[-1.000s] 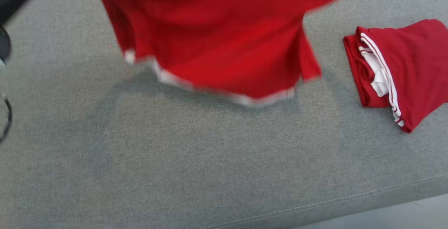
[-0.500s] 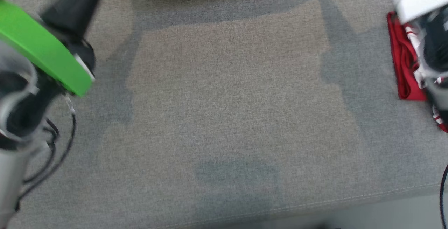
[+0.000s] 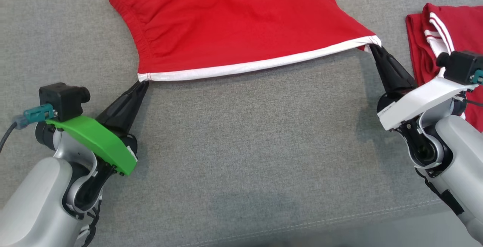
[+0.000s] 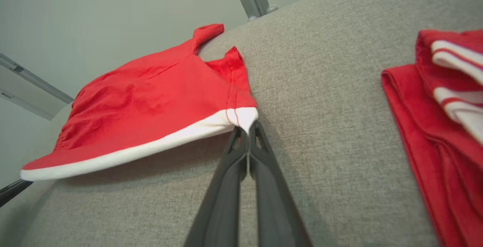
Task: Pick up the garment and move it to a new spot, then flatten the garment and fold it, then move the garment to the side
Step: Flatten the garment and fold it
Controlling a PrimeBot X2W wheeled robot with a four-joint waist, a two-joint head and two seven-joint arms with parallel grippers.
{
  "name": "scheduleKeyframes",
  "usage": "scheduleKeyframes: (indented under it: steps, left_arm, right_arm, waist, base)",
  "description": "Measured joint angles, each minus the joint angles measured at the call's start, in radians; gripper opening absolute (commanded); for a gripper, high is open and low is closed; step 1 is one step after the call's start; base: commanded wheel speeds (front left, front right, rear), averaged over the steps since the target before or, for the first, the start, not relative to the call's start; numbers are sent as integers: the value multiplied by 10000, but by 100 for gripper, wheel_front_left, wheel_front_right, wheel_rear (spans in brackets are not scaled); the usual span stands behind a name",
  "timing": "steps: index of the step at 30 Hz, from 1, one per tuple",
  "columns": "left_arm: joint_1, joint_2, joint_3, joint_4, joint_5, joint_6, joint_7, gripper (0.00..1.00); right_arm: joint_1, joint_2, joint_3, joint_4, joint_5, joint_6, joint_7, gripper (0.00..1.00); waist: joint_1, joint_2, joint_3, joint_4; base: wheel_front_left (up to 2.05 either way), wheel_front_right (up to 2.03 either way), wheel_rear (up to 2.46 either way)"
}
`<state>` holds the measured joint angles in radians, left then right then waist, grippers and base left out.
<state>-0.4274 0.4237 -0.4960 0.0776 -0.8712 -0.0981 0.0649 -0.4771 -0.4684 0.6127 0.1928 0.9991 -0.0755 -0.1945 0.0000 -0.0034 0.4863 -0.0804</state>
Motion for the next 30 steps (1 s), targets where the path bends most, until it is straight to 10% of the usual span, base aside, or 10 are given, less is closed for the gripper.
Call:
scheduleKeyframes:
  steps: [12,30]
  left_arm:
    - [1987,-159,-577,56,-276,-117,-1112,0]
    - [5894,-119,-1131,-821,-1034,27,-1639,0]
  right_arm:
    - [1309,-692,562,111,-738,395,-163,0]
    - [5391,-2010,159,-1793,1062,-2,61,0]
  waist:
    - [0,0,-1442,192]
    - [0,0,-3185,-146]
  base:
    - [0,0,0]
    - [0,0,0]
